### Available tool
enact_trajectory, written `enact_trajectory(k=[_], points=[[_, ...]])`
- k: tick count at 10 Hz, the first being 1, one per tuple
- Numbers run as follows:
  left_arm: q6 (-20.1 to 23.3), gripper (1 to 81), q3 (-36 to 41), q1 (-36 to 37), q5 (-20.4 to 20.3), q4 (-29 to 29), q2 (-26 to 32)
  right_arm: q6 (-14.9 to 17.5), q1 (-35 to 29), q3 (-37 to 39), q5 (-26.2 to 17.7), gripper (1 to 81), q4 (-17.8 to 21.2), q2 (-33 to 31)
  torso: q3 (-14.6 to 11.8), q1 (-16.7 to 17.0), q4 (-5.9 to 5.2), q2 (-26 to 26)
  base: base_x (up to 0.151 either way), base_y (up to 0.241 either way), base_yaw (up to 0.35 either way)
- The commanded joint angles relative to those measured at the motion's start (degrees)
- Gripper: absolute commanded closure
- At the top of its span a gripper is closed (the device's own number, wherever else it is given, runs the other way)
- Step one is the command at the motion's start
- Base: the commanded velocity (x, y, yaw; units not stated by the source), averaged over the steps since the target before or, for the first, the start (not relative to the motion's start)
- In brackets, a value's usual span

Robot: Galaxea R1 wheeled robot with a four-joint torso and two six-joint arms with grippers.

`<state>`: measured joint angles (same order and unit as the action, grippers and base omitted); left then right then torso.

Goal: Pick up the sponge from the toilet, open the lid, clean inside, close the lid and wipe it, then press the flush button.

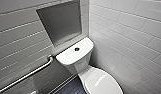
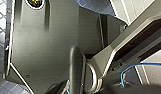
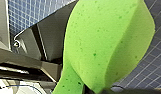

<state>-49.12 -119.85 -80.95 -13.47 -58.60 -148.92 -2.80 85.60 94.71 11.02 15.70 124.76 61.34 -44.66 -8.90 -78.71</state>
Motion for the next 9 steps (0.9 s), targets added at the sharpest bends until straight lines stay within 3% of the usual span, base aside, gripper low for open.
enact_trajectory(k=[1,6,9], points=[[0.4,1.0,-0.7,-0.2,1.9,-1.0,0.7,1.1,-5.6,-5.1,-2.9,81.1,1.5,-6.4,0.0,0.0,0.00,0.0,0.000,0.000,0.000],[0.3,1.0,-2.6,0.0,1.8,-1.0,-1.2,1.7,-23.0,-17.9,-2.4,81.1,0.0,-12.4,0.0,0.0,0.00,0.0,0.000,0.000,0.000],[0.3,1.0,-4.0,0.0,1.9,-0.8,-2.8,1.6,-33.1,-20.1,-4.9,81.1,0.1,-14.7,0.0,0.0,0.00,0.0,0.000,0.000,0.000]])
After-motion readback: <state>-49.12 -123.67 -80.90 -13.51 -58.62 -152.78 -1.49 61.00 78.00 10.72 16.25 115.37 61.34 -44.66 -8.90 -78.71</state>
